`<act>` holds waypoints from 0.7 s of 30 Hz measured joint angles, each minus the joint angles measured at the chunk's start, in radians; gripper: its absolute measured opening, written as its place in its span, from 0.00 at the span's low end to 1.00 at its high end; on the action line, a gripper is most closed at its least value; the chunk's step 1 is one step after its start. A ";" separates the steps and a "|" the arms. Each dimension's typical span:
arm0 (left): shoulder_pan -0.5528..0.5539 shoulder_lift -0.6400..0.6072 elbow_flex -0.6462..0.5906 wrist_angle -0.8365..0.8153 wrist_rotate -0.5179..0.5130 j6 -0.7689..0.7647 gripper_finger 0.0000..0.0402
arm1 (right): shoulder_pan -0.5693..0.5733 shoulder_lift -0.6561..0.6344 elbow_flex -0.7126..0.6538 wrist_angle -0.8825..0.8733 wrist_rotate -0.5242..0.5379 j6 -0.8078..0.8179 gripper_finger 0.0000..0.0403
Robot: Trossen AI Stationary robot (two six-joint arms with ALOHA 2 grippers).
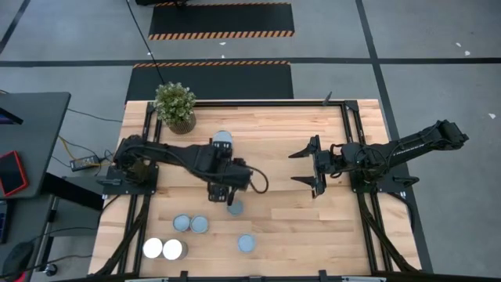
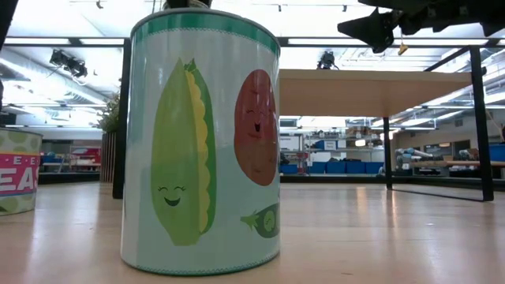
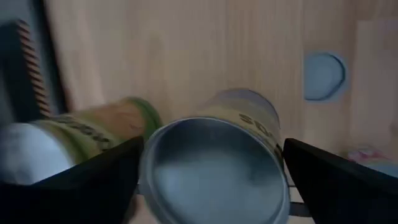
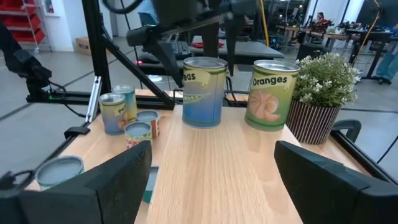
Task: Pick and place cans onto a shelf
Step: Put the canned peas on the shelf, then put the canned peaches on the shelf
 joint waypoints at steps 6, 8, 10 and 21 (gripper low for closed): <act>-0.046 -0.003 0.093 0.011 -0.149 0.008 0.97 | 0.000 0.000 0.000 0.024 0.000 0.065 0.86; -0.054 -0.004 0.142 0.025 -0.198 0.009 0.97 | 0.000 0.000 0.000 0.036 0.000 0.089 0.86; -0.064 -0.003 0.206 0.032 -0.251 -0.001 0.97 | 0.000 0.000 0.000 0.039 0.000 0.111 0.86; -0.285 -0.005 0.289 0.019 -0.519 -0.187 0.97 | 0.000 0.000 0.000 0.038 0.000 0.272 0.86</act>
